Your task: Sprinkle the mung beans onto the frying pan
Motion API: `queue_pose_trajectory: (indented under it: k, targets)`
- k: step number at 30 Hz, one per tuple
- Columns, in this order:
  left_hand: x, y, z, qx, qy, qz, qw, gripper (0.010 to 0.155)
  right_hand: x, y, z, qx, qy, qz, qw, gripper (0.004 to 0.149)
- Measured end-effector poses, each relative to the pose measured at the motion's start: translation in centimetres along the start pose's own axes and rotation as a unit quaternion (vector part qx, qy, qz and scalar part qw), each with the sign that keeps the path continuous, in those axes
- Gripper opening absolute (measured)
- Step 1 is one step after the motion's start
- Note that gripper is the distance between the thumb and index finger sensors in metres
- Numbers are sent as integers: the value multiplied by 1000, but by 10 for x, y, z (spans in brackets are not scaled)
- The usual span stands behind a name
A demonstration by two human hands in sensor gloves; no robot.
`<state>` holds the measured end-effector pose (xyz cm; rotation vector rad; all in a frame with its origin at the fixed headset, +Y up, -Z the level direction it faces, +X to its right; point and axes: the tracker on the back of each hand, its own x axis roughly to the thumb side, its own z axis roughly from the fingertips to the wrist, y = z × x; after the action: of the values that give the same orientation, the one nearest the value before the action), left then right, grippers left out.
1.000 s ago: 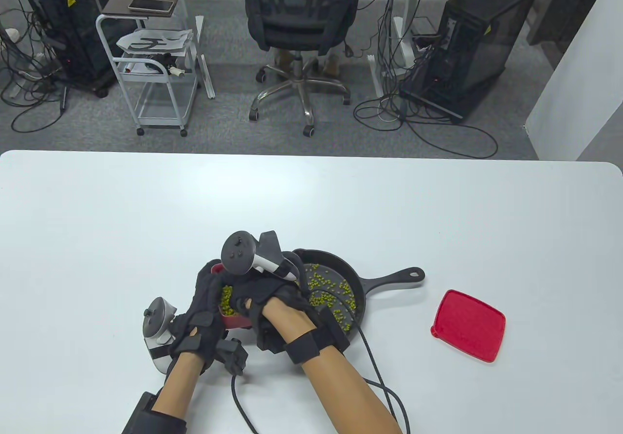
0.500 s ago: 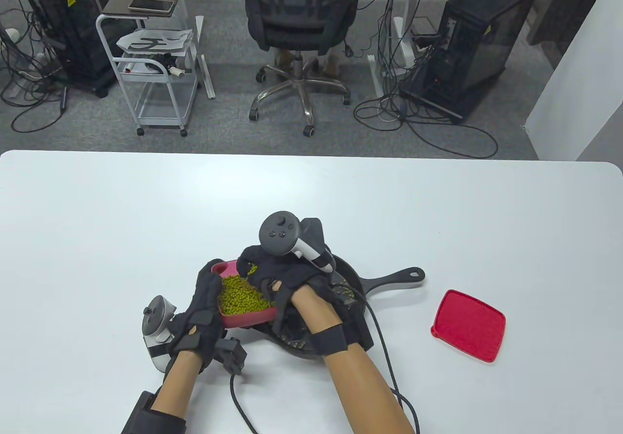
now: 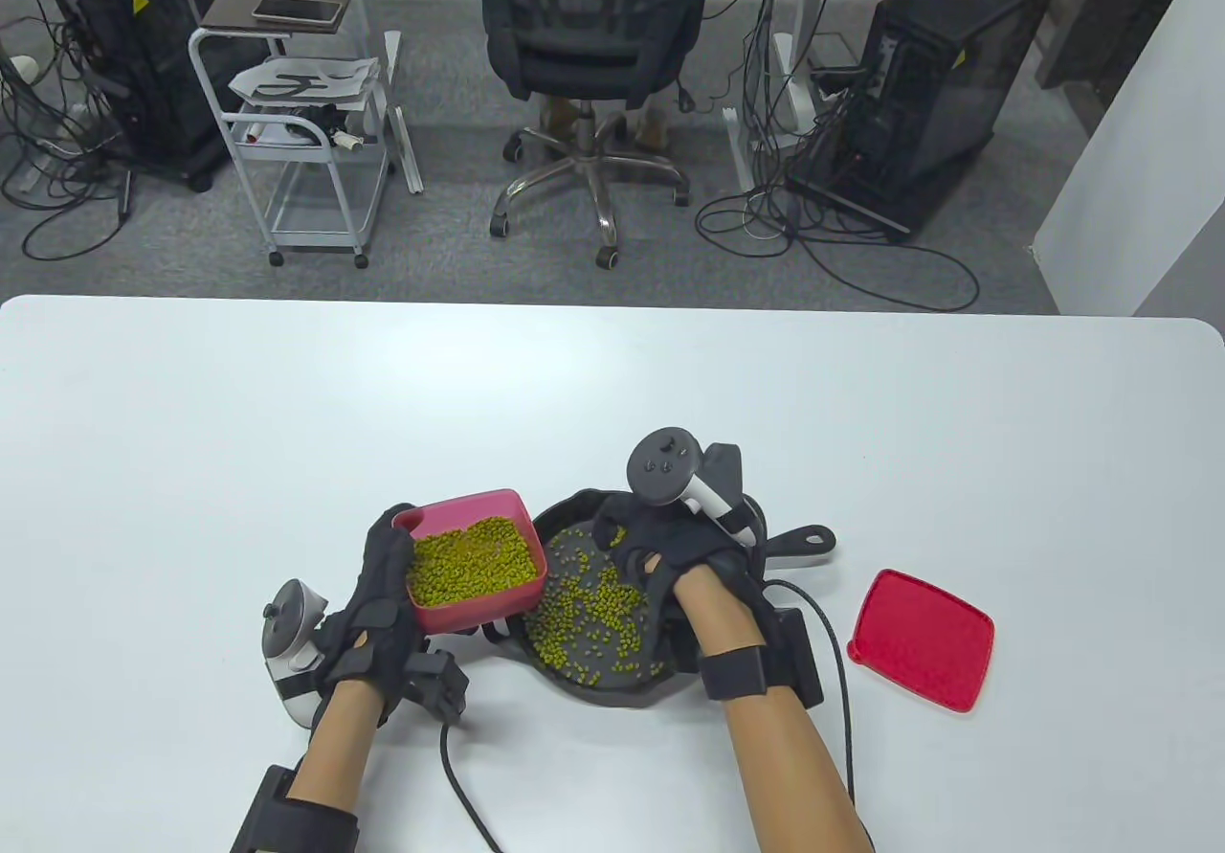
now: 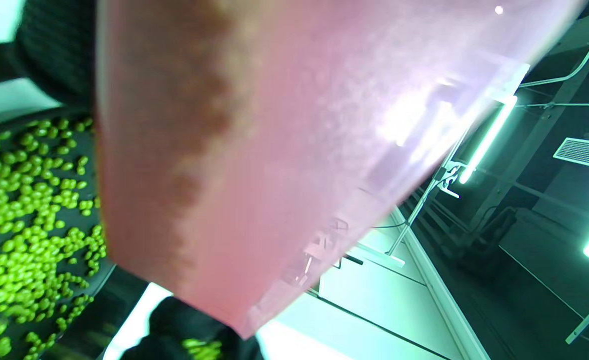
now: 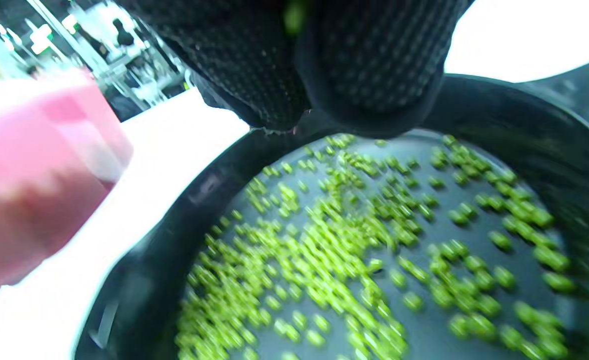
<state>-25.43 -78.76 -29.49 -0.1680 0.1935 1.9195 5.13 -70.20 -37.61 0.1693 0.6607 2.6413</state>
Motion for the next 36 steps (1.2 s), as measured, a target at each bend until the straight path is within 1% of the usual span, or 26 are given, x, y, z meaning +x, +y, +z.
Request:
queue_pose_trajectory:
  k: [2, 4, 8, 9, 11, 16, 21, 26, 30, 32, 34, 35, 36]
  targets:
    - [1, 1, 0, 0, 0, 1, 1000, 70, -5, 13, -2, 24, 11, 14, 1000, 38]
    - [1, 1, 0, 1, -1, 4, 1000, 70, -5, 22, -3, 36, 13, 19, 999, 38]
    - [3, 1, 1, 3, -1, 8, 1000, 70, 5, 38, -7, 85, -9, -5, 996, 38]
    - [2, 1, 1, 3, -1, 7, 1000, 70, 7, 39, -8, 86, -11, -8, 996, 38]
    - [3, 2, 1, 3, -2, 8, 1000, 70, 14, 41, -13, 67, -25, -19, 997, 38]
    - [4, 3, 1, 4, -4, 13, 1000, 70, 25, 39, -28, 49, -29, -37, 998, 37]
    - [5, 4, 1, 5, -4, 16, 1000, 70, 29, 27, -43, 7, -20, -49, 999, 37]
    - [6, 5, 1, 5, -3, 17, 1000, 70, 25, 13, -52, -32, 4, -26, 999, 38]
    - [6, 5, 2, 5, -1, 17, 1000, 70, 18, 8, -52, -22, 9, -24, 999, 40]
    - [6, 5, 2, 6, 0, 17, 1000, 70, 14, 8, -50, 0, 12, -25, 1000, 41]
    - [7, 5, 2, 7, -1, 16, 1000, 70, 10, 10, -49, 25, 8, -36, 999, 47]
    - [7, 5, 2, 7, -1, 14, 1000, 70, 6, 11, -47, 41, 4, -54, 998, 50]
    - [7, 5, 2, 6, -2, 11, 1000, 70, 4, 11, -46, 45, 0, -73, 996, 51]
